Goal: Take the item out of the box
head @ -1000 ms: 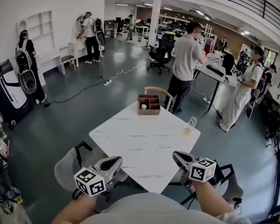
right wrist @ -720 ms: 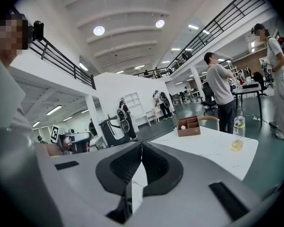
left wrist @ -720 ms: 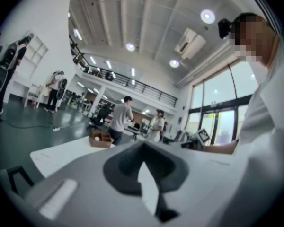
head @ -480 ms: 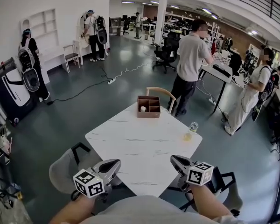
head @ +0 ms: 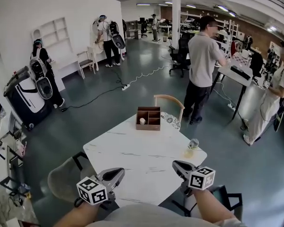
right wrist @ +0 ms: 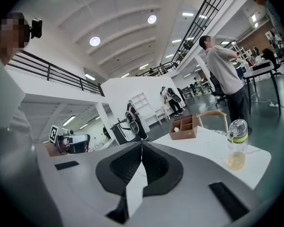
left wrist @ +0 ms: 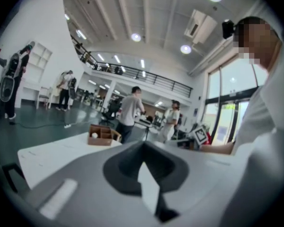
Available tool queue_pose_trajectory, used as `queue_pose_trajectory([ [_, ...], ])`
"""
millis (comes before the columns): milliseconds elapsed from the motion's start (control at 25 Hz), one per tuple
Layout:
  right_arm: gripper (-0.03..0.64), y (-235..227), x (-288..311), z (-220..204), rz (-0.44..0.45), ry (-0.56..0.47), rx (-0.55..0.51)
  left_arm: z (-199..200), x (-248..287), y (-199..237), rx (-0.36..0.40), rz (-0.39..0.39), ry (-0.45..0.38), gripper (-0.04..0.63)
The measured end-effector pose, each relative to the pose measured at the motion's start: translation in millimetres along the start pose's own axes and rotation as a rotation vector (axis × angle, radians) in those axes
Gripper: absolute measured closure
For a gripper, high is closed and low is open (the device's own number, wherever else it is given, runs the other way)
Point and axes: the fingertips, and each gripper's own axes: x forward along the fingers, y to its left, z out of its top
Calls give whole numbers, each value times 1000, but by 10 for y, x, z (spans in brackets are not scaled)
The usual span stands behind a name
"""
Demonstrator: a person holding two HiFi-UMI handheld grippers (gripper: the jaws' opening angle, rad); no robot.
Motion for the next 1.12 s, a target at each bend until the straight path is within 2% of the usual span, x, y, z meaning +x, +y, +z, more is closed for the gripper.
queue_pose_trajectory([
  [200, 609, -336, 149, -19, 49, 18, 16, -82, 269, -35, -7, 35, 49, 595],
  [400, 608, -450, 371, -128, 57, 28, 43, -166, 364, 187, -10, 44, 85, 595],
  [680, 607, -522, 762, -205, -56, 41, 7, -300, 486, 874, 31, -34, 111, 595],
  [800, 607, -443, 942, -195, -99, 39, 1, -225, 537, 1211, 64, -76, 109, 595],
  [960, 607, -365, 994, -82, -156, 57, -20, -104, 709, 1441, 95, -121, 107, 595],
  [1120, 609, -409, 1108, 33, -167, 56, -43, -10, 923, 1608, 153, -131, 120, 595],
])
